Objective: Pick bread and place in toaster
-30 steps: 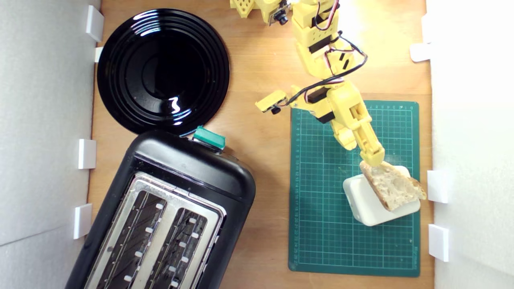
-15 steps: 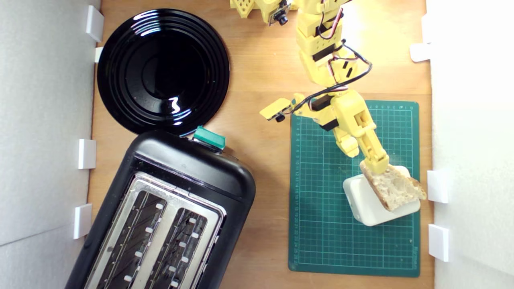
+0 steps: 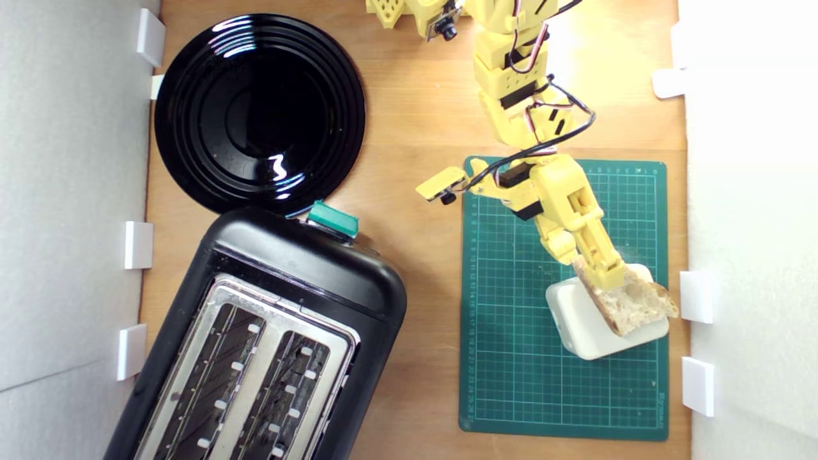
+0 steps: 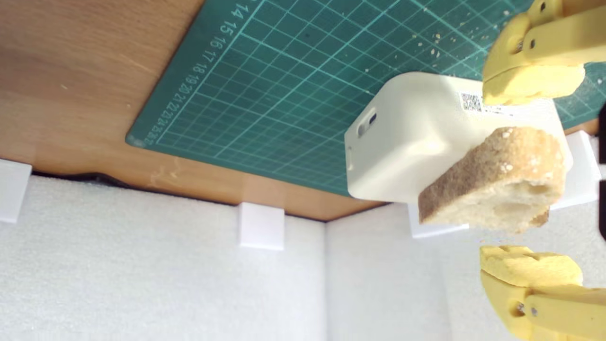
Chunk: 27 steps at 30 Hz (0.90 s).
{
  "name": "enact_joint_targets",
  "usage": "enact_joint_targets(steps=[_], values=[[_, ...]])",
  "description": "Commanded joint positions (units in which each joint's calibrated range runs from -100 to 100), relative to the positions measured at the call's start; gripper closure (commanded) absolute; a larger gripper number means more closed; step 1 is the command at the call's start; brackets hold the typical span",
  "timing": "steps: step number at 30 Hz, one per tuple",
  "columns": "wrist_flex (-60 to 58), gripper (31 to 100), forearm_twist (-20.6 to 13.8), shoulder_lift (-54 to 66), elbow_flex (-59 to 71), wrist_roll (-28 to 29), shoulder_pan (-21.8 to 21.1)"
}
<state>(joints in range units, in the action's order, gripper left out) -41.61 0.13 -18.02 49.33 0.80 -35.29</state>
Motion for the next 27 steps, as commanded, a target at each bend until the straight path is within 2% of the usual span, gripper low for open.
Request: enact_joint_targets(steps=[1,27], values=[[-1.99,37.2,-0.31,-0.7,-3.71,-0.46,-0.25],[-1.99,37.2,-0.41,-4.94,-9.25,-1.61,-2.43]])
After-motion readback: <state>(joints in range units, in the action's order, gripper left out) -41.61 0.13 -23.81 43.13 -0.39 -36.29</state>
